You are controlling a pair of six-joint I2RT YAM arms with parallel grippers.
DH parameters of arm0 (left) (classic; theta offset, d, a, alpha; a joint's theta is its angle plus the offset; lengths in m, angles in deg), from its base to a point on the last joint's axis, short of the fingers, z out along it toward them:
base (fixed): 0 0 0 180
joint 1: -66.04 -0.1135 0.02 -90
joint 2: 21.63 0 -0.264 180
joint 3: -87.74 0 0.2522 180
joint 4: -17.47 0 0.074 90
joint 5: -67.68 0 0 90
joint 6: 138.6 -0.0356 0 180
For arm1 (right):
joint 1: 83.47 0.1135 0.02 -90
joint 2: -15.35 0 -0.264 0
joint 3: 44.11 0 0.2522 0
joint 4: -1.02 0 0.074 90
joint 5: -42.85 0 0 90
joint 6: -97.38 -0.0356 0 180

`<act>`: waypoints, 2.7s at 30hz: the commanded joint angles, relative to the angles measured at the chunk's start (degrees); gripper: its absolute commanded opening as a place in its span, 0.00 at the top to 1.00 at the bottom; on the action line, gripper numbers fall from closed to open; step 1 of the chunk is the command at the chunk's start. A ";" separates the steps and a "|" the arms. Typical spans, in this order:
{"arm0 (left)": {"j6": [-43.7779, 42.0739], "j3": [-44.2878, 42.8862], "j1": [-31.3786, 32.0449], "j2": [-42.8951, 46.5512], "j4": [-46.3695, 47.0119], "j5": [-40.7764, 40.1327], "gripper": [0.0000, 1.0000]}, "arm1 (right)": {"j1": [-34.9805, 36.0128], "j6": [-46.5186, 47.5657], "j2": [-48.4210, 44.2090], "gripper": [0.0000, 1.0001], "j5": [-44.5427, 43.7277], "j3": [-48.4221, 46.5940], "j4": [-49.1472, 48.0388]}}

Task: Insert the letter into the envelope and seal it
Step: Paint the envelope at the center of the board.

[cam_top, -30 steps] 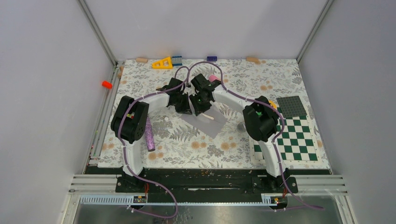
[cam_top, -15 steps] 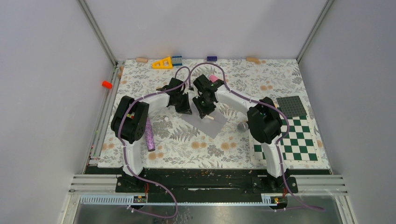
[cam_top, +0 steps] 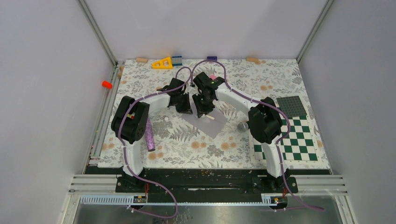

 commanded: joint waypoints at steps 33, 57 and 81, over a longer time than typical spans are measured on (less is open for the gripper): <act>-1.27 2.13 1.94 0.04 -0.39 -4.17 1.00 | -3.42 -7.26 9.37 1.00 0.85 -7.79 -0.02; -1.45 2.46 2.07 0.77 -0.21 -4.76 1.00 | -6.84 -1.00 -3.92 1.00 1.37 1.46 1.27; -1.45 2.40 2.20 0.59 -0.24 -4.57 1.00 | -5.43 -3.86 4.24 1.00 4.61 -1.70 0.34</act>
